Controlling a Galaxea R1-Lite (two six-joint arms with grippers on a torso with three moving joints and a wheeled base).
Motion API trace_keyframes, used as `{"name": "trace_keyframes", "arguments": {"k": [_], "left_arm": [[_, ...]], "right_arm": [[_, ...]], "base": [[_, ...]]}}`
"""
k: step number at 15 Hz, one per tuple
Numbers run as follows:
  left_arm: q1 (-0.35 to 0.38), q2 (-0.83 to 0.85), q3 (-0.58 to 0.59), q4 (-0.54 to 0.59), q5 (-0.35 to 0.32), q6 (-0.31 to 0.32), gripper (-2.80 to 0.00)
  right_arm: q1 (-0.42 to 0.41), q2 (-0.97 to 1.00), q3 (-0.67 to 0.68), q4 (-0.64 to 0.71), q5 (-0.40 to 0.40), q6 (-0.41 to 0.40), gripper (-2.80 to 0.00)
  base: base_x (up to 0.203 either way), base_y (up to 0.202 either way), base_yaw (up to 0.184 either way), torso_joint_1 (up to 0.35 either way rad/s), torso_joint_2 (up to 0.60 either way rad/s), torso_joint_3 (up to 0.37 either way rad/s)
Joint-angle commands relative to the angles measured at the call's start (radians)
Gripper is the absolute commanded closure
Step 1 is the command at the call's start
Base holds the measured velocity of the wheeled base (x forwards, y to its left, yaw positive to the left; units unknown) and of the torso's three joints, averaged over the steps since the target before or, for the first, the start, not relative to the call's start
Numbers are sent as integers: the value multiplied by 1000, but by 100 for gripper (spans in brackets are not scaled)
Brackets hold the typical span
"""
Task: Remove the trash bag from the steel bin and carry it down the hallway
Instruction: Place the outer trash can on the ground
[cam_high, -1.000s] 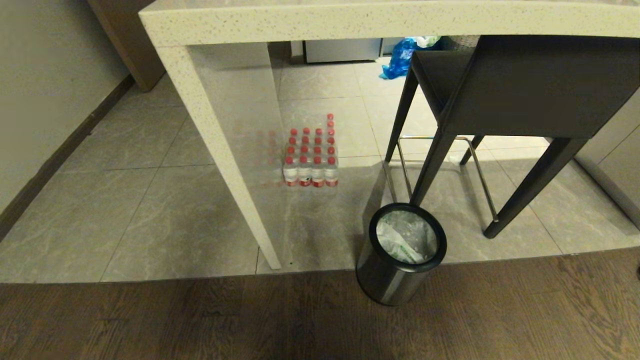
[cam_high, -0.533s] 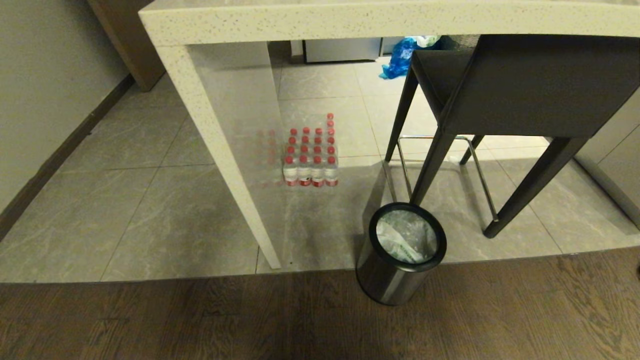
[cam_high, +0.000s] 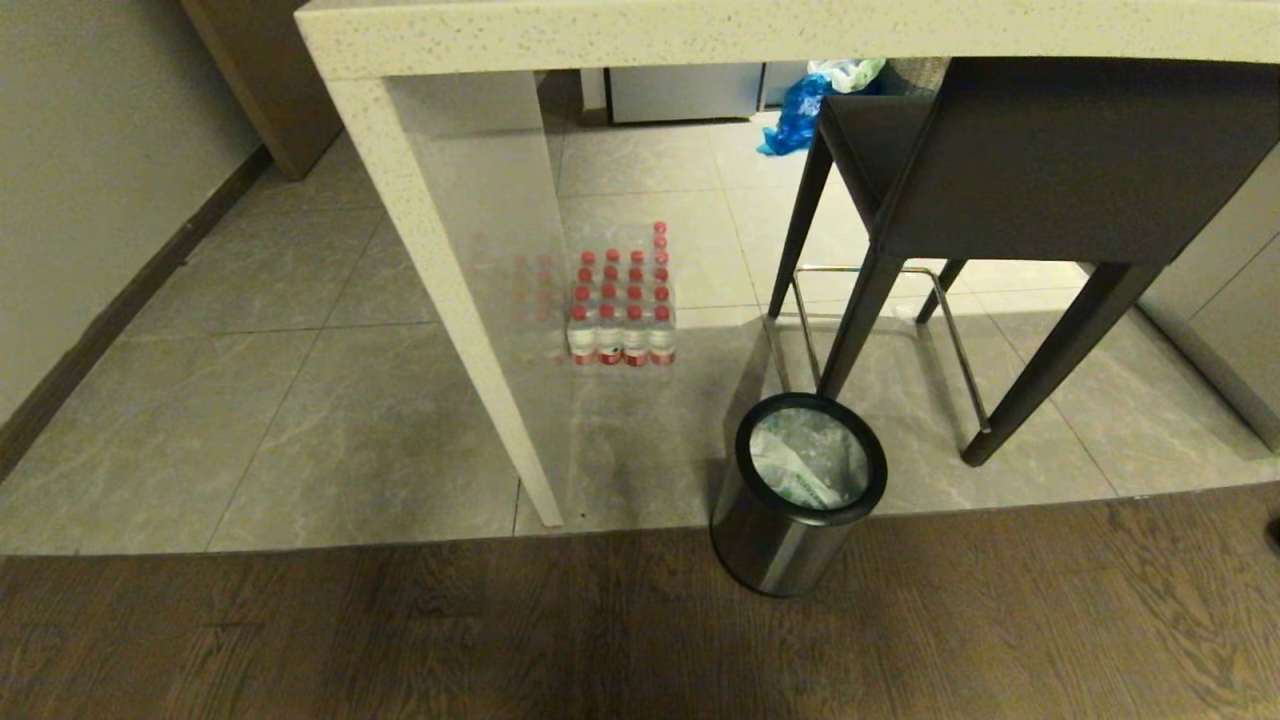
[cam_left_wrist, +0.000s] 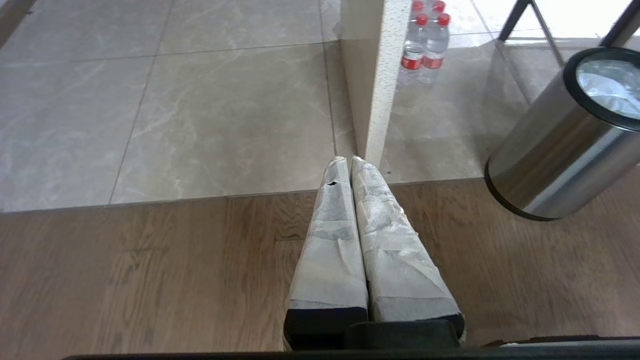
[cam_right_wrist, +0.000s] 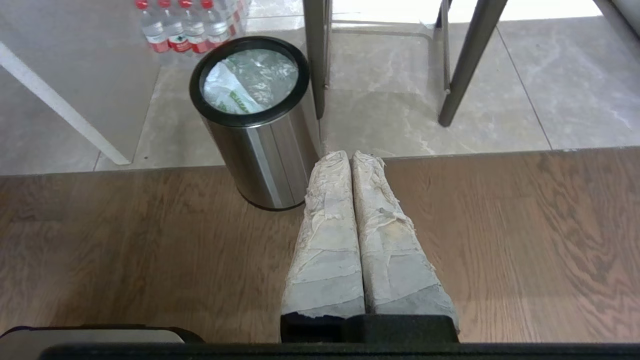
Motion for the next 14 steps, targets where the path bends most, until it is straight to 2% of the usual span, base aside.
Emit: {"name": "trace_keyframes", "arguments": {"k": [1, 14], "left_arm": [[0, 0, 0, -1, 0, -1, 0], [0, 0, 0, -1, 0, -1, 0]], "right_arm": [[0, 1, 0, 0, 0, 1, 0], [0, 1, 0, 0, -2, 2, 0]], "base": [[0, 0, 0, 2, 1, -69], [0, 0, 0, 2, 2, -186]]}}
